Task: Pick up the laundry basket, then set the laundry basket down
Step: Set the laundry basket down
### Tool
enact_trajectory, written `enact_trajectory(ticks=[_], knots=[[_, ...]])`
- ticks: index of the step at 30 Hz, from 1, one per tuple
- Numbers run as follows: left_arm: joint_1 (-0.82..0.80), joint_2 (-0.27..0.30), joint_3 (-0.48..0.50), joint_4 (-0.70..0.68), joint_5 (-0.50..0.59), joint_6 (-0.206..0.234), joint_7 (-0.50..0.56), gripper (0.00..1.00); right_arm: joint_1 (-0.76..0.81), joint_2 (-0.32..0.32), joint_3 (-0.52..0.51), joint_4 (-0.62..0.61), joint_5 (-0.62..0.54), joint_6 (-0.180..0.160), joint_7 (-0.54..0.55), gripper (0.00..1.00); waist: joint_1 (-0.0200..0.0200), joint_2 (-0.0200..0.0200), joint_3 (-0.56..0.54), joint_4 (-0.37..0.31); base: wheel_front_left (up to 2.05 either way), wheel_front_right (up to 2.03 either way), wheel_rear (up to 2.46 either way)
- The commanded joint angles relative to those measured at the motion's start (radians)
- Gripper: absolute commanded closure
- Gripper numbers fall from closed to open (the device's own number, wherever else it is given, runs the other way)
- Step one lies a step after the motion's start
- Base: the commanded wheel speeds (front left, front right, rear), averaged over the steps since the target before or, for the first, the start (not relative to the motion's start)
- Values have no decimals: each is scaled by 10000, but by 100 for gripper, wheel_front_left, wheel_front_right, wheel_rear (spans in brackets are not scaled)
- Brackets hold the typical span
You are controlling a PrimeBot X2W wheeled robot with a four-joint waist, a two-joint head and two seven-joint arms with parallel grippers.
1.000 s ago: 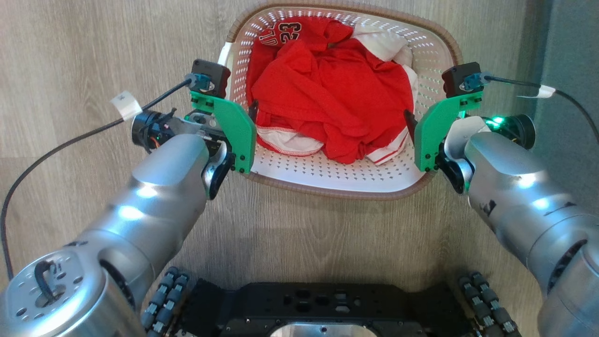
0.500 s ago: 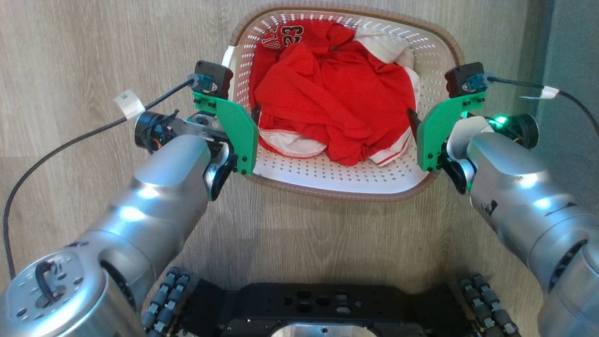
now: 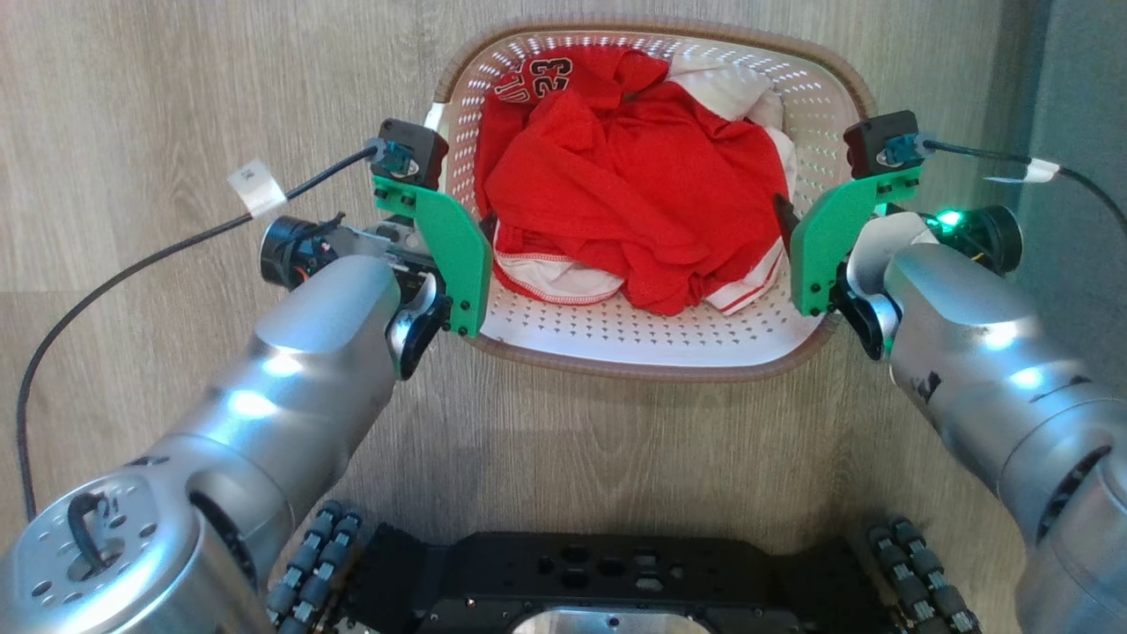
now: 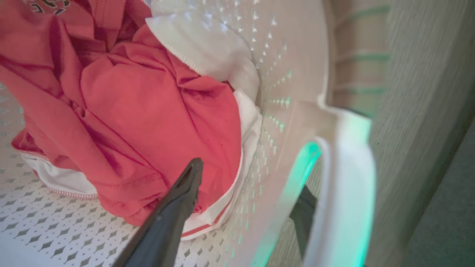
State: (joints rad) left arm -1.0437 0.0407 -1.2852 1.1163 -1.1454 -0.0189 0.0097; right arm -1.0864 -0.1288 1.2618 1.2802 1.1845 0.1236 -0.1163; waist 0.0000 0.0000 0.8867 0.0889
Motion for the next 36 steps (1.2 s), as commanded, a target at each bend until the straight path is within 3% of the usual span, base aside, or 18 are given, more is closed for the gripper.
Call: enact_trajectory(ticks=[1,10,20,29,36], knots=[[291,95,50,-131,-70,-103,40,0,261,91,67,-40,-107,71,-131,0,0,0,-5,13,0,0,0],[319,95,50,-339,7,-124,256,0,14,-31,84,-33,-208,71,-268,0,0,0,-21,105,0,0,0],[253,95,50,-235,40,75,-229,0,101,-117,15,58,-116,71,-104,0,0,0,-182,126,0,0,0],[516,95,50,-20,137,220,-661,0,451,-127,-42,99,-137,71,19,0,0,0,-765,137,0,0,0],[975,95,68,264,-76,381,-961,0,933,-175,-132,103,-206,71,180,0,0,0,-1814,53,0,0,0]])
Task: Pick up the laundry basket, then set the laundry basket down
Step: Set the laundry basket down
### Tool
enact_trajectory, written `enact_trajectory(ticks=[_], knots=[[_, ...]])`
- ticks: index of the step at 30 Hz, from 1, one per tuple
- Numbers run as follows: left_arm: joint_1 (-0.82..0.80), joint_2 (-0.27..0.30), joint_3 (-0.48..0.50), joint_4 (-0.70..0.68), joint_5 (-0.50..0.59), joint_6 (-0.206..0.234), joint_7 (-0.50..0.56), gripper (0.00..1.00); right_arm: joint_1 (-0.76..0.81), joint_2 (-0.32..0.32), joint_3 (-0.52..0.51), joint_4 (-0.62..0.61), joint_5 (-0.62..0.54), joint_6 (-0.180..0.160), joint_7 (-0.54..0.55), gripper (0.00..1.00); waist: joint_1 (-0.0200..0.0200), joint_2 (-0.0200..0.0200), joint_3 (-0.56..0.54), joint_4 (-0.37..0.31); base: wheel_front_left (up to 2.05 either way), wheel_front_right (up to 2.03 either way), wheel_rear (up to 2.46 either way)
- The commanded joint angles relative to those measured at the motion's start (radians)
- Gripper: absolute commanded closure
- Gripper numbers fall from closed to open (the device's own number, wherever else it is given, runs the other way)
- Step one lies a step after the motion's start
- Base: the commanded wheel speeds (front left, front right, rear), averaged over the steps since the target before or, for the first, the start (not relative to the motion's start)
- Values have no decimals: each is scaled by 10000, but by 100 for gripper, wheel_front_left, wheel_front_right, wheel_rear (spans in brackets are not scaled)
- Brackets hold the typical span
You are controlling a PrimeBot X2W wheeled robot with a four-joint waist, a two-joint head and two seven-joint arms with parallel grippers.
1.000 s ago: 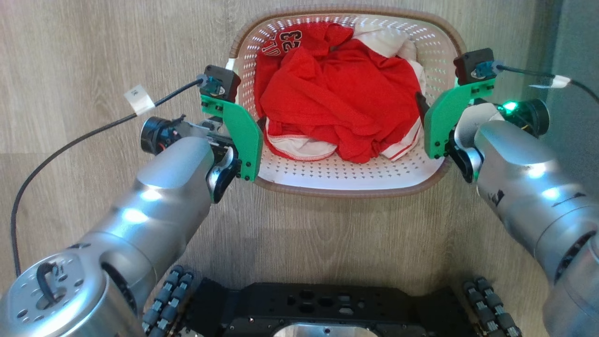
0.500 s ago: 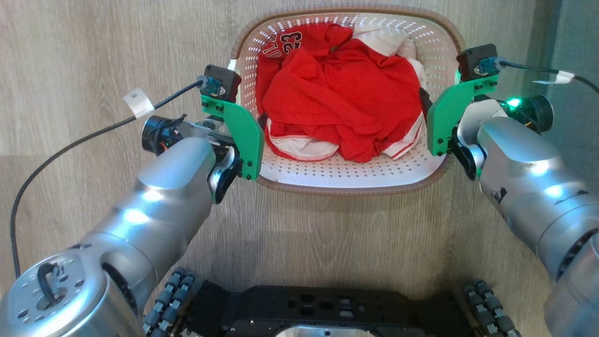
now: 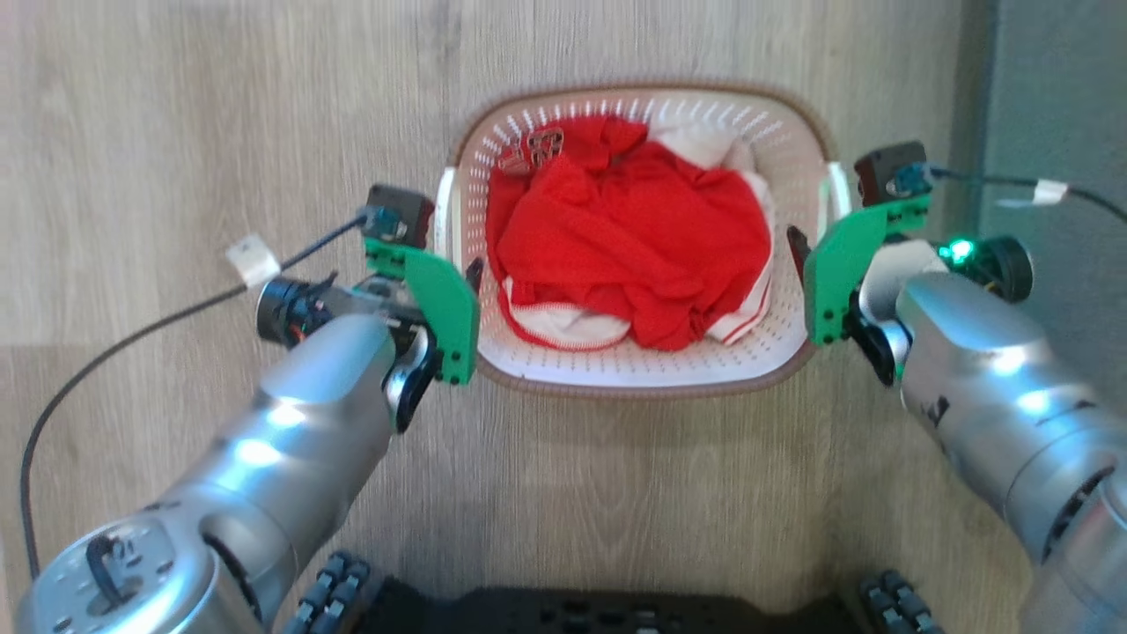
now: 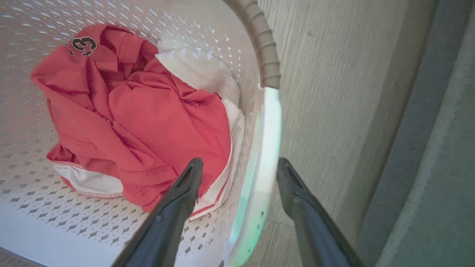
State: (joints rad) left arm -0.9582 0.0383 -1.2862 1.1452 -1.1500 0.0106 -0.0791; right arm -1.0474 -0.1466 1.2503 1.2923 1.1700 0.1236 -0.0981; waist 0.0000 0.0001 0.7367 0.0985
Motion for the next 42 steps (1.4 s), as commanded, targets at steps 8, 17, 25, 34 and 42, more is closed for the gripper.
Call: enact_trajectory(ticks=[8,17,25,34,42], knots=[[988,120,241,561,-339,-182,-855,0,1487,275,-214,-17,46,71,-112,0,0,-1,-2208,-222,0,0,0],[1633,165,432,1027,-216,-403,-1788,0,2413,433,-375,-466,278,71,-1203,0,0,-1,-4248,-402,0,0,0],[1915,718,2237,-484,907,133,-1823,0,2539,-207,-1563,-1456,319,71,-1628,0,0,-1,-5618,-221,0,0,0],[4192,1456,6088,-4608,4333,1353,-1825,0,3948,-964,-6342,-4650,-3359,71,-1635,0,0,-1,-6761,-218,0,0,0],[6126,1257,8588,-7839,7034,1775,-1826,0,6027,-201,-9045,-7225,-6411,71,-1636,0,0,-1,-7323,-270,0,0,0]])
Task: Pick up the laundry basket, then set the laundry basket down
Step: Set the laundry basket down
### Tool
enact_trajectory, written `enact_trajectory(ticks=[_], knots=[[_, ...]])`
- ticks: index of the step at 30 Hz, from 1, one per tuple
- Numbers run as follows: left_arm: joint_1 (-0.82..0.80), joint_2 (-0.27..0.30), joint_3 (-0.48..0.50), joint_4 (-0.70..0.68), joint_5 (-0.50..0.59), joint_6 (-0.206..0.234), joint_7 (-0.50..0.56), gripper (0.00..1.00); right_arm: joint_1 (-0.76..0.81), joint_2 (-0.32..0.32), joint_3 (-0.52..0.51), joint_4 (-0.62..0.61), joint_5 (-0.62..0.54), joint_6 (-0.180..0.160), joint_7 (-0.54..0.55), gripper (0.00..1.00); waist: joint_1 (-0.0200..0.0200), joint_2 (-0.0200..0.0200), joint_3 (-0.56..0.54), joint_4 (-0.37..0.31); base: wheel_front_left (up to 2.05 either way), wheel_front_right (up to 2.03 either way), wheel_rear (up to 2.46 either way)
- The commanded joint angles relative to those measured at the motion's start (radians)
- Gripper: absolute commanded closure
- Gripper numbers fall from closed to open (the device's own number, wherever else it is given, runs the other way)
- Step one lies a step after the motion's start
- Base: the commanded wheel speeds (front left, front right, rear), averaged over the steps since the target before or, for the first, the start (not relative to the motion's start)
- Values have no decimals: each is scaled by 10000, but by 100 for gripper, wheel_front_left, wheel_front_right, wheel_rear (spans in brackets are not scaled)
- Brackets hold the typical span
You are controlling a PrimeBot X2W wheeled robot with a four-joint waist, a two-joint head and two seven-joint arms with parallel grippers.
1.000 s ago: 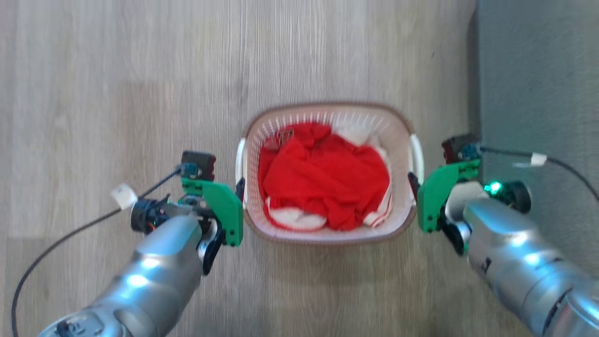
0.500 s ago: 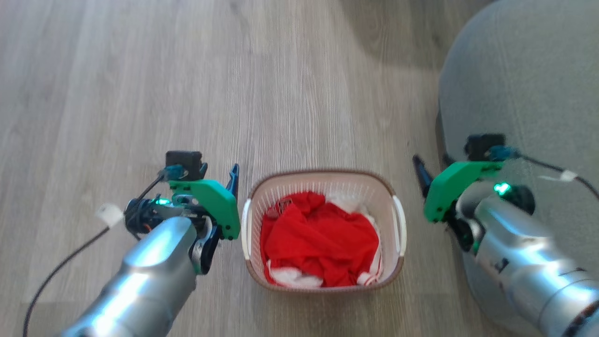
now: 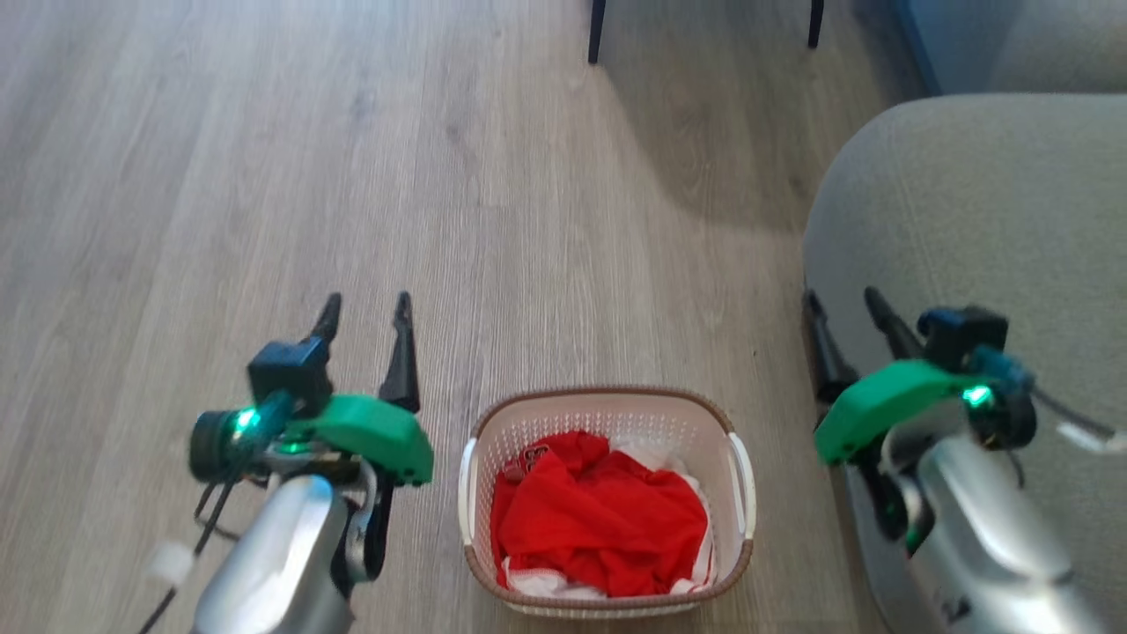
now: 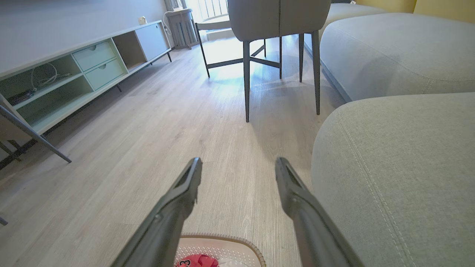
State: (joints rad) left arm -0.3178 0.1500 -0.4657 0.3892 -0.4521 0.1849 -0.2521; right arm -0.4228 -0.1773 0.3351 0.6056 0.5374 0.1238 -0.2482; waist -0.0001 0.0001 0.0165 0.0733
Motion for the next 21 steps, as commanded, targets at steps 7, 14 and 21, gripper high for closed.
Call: enact_trajectory(ticks=[7,14,21], knots=[[1452,-613,2151,-2772,1472,-759,-96,0,1714,762,-1472,-3268,-2676,69,-135,0,1,-1,-385,-71,0,0,0],[2315,-961,2723,-3232,2152,-1495,-97,0,3498,1205,-2389,-5203,-3273,69,-135,0,1,-1,-376,-69,0,0,0],[2611,-994,2652,-2988,2234,-1516,-97,0,3977,1264,-2529,-5518,-3359,69,-135,0,1,-1,-257,-185,0,0,0]])
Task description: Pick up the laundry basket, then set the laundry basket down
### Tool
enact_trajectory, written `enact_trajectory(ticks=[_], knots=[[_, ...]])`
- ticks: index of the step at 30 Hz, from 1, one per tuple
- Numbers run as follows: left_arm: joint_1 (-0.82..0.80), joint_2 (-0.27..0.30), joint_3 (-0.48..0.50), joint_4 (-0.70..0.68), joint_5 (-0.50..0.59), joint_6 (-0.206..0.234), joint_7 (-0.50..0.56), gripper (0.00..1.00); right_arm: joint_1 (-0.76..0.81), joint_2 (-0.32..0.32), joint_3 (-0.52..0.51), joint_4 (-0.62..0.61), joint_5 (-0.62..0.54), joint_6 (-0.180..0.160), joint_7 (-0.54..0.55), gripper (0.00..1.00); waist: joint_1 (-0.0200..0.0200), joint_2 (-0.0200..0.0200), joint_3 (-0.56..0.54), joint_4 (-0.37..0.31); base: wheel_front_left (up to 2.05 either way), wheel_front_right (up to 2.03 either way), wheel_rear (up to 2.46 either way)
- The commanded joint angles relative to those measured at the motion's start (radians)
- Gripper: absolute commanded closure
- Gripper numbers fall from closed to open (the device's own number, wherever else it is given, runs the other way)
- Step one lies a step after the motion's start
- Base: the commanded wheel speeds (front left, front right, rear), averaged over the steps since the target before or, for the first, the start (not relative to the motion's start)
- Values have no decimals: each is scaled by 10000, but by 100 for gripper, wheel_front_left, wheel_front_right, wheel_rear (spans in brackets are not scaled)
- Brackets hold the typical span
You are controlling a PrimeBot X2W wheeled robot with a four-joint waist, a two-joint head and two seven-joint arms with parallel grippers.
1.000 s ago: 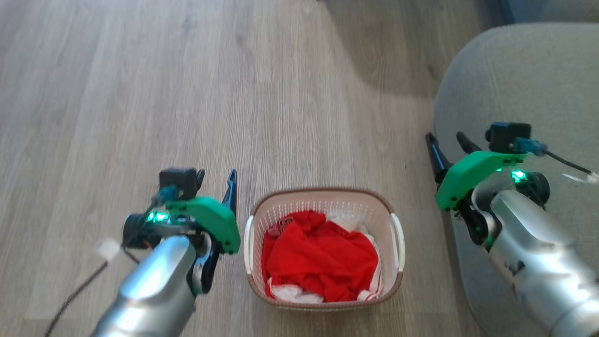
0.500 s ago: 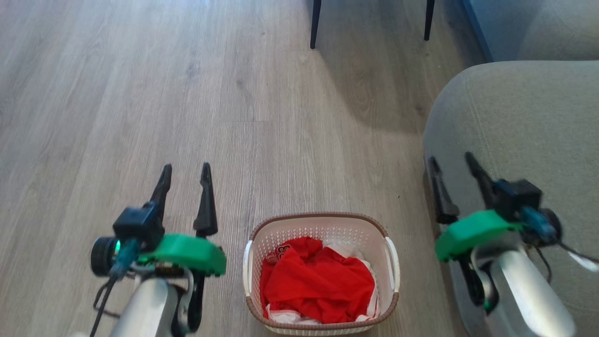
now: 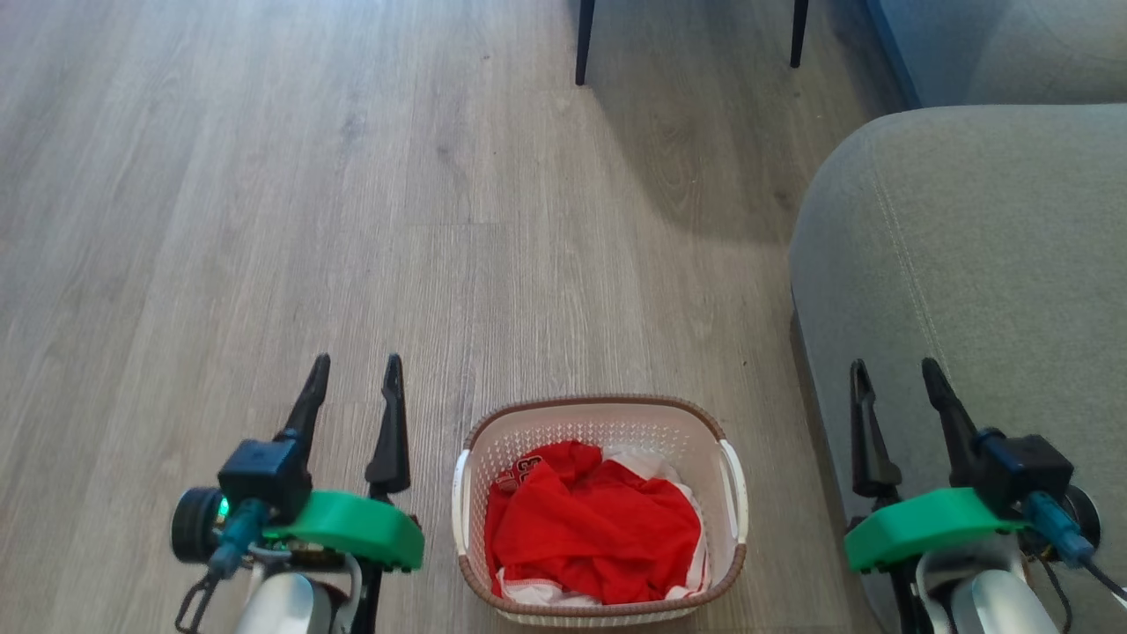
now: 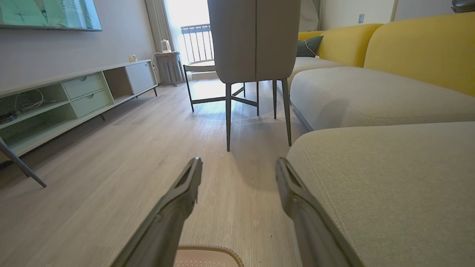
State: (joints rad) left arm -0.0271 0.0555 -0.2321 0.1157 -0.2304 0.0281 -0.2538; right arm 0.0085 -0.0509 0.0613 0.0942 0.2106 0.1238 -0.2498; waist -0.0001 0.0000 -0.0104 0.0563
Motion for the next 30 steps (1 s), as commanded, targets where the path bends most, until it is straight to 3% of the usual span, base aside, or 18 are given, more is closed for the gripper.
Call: enact_trajectory(ticks=[1,30], knots=[[-297,-49,287,-198,124,66,-80,0,-329,1,257,-462,-161,69,-120,0,1,0,27,-24,0,0,0],[-257,-52,473,-335,-198,111,-80,0,-392,6,356,-616,13,69,-120,0,1,0,113,6,0,0,0]])
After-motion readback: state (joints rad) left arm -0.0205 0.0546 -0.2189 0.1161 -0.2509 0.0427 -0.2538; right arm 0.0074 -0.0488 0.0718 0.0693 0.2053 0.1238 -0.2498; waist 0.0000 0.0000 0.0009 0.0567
